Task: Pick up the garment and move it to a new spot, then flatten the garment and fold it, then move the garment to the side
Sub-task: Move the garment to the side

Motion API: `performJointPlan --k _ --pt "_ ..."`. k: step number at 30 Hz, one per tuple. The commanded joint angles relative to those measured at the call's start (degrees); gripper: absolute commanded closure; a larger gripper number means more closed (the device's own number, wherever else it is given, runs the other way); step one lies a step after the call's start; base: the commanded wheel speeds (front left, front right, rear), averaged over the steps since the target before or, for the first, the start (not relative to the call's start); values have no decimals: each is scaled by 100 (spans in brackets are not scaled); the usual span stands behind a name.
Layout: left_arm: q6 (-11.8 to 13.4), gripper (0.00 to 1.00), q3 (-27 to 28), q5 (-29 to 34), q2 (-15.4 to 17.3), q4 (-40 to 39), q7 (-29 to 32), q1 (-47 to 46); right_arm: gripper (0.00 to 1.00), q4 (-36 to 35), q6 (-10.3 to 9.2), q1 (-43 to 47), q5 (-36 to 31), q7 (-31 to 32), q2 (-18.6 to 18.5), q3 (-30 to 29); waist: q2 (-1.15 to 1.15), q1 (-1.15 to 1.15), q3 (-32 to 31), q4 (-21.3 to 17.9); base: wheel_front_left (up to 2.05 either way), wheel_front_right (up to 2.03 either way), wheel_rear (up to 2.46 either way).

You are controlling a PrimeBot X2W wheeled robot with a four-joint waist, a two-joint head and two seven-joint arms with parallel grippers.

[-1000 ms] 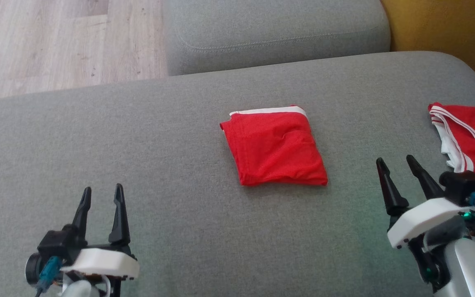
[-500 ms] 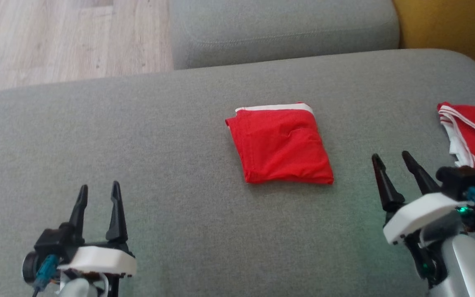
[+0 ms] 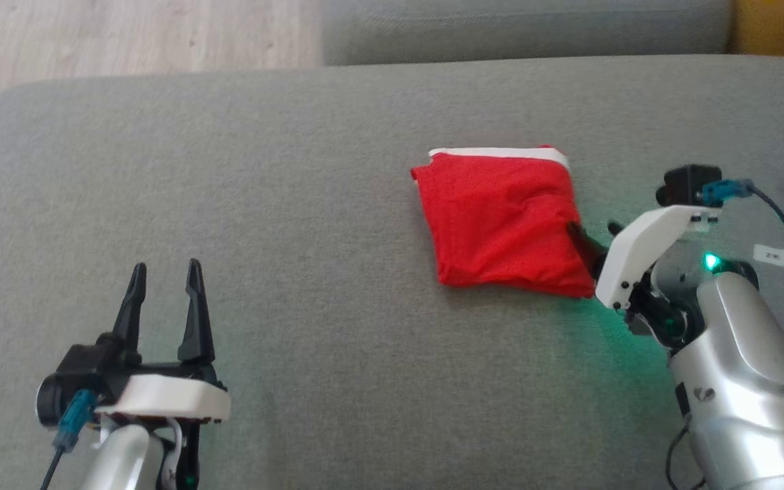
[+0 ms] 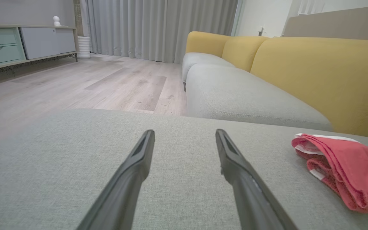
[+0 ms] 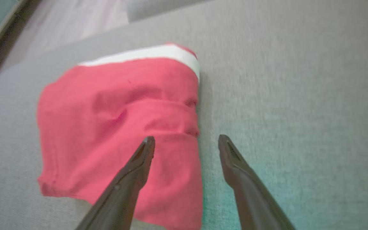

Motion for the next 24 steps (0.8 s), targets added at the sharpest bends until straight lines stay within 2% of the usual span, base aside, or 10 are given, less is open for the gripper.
performJointPlan --k 1,7,10,12,13,16,19,20,24 --pt "-18 0 131 65 137 -169 -16 -299 0 285 39 -437 -98 51 153 -95 0 -1 147 175 0 0 0" --pt "-31 0 87 72 130 -125 -25 -356 0 1214 39 -849 3 -114 250 -340 0 -1 228 273 0 0 0" --pt "-29 0 68 75 126 -103 -29 -382 0 1700 39 -1010 -21 -1 265 -305 0 -1 238 277 0 0 0" --pt "-25 0 51 78 122 -92 -30 -395 86 1876 39 -1096 68 143 269 -138 0 -1 233 259 0 0 0" --pt "-21 0 50 75 123 -93 -31 -399 100 1876 39 -1141 106 151 270 6 0 -1 237 233 0 0 0" --pt "-3 0 65 63 136 -116 -35 -392 100 1703 39 -1287 107 164 259 571 0 -1 241 78 0 0 0" --pt "18 0 104 35 139 -161 -42 -368 100 1288 39 -1463 141 299 16 1344 0 -1 231 -160 0 0 0" --pt "18 0 104 35 139 -161 -42 -368 100 1288 39 -1463 141 299 16 1344 0 -1 231 -160 0 0 0" --pt "51 0 172 9 134 -251 -54 -344 100 386 39 -1729 483 668 -689 2572 0 -1 245 -598 0 0 0"
